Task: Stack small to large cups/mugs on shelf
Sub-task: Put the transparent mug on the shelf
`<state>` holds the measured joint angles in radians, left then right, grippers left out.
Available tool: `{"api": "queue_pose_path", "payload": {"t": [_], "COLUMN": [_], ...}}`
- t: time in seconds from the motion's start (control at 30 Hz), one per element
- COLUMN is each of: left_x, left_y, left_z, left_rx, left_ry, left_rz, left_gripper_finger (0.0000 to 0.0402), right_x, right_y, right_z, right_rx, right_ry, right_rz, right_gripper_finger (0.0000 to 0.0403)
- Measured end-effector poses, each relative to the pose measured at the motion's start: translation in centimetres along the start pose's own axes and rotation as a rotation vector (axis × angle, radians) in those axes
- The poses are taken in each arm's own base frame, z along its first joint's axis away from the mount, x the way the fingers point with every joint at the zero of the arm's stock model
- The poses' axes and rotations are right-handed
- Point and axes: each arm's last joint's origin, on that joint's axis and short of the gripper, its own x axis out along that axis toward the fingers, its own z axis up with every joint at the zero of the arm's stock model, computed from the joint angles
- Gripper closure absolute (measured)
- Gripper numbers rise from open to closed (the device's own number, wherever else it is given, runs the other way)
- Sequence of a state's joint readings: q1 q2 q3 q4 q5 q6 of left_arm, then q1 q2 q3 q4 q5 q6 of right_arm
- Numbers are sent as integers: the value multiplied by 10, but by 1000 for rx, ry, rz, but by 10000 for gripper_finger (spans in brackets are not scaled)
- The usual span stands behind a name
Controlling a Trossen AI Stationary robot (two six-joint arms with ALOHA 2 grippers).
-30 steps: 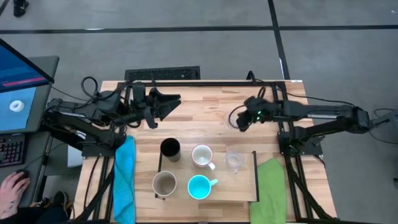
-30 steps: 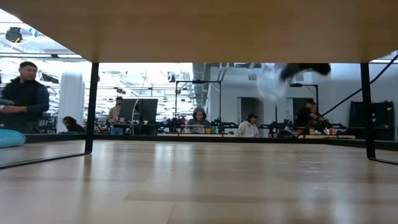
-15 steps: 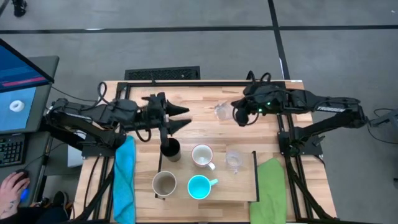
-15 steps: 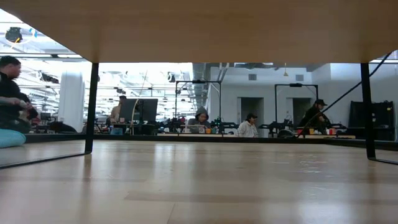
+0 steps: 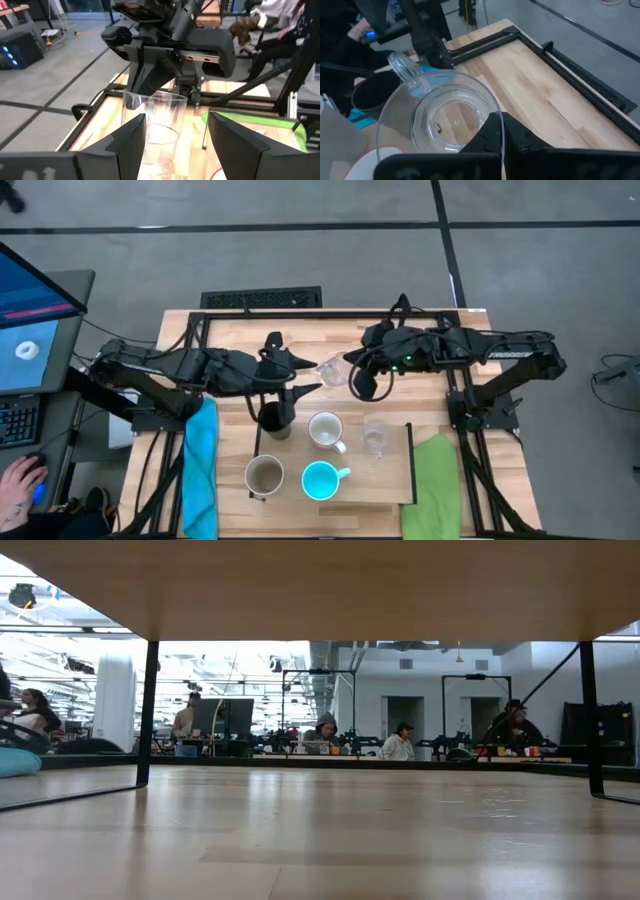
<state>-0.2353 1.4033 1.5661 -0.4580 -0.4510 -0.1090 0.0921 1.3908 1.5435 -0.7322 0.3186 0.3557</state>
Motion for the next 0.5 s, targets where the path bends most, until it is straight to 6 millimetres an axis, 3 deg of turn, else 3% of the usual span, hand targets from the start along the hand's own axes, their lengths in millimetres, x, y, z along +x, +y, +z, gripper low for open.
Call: {"api": "queue_pose_path", "payload": {"t": [0.5], "left_x": [10], "left_y": [5], "left_z": [-7], "left_rx": [2], "left_ry": [81], "left_rz": [2], "left_gripper_finger": [194], "right_x": [1], "right_y": [14], "right_z": [8], "right_rx": [-29], "right_ry": [-39], "right_rz": [47], "right_gripper_finger": [390]}}
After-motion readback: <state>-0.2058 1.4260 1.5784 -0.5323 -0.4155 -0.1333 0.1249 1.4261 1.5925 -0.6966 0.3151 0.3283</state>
